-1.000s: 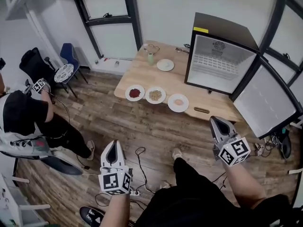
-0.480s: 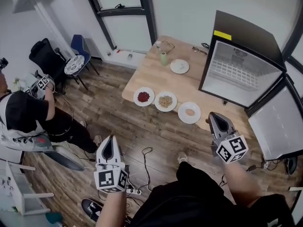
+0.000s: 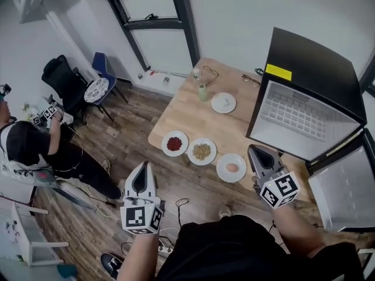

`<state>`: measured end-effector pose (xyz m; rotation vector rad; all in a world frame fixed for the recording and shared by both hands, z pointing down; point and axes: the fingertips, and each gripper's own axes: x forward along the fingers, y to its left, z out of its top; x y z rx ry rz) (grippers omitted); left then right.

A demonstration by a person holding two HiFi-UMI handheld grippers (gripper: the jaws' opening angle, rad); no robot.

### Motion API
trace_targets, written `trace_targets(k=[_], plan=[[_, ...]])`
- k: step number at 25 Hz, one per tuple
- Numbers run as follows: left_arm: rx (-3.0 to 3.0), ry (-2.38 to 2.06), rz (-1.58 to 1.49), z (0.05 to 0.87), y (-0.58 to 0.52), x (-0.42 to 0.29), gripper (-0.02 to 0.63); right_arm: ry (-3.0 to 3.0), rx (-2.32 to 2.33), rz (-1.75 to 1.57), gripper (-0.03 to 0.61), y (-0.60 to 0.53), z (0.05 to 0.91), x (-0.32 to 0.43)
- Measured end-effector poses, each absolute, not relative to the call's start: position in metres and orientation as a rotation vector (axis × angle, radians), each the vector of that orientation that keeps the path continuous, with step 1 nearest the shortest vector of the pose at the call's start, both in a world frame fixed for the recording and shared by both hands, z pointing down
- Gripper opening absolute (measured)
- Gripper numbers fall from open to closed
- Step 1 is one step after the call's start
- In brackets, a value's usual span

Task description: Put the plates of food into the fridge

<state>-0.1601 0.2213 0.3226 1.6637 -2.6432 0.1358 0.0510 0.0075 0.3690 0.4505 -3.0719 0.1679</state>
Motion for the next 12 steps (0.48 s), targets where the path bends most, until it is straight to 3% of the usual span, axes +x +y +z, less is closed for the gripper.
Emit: trace_targets(k=[5, 12], plan=[[1.666, -2.565, 0.232, 0.343, 0.189, -0.159, 0.003, -3.065, 0.425, 0.229, 0.021, -0.025, 0.383, 0.035], [1.615, -2.555, 0.264, 0.363, 0.166, -0.214, 0.003, -2.975, 0.493, 0.280, 0.021, -0.053, 0.410, 0.024]])
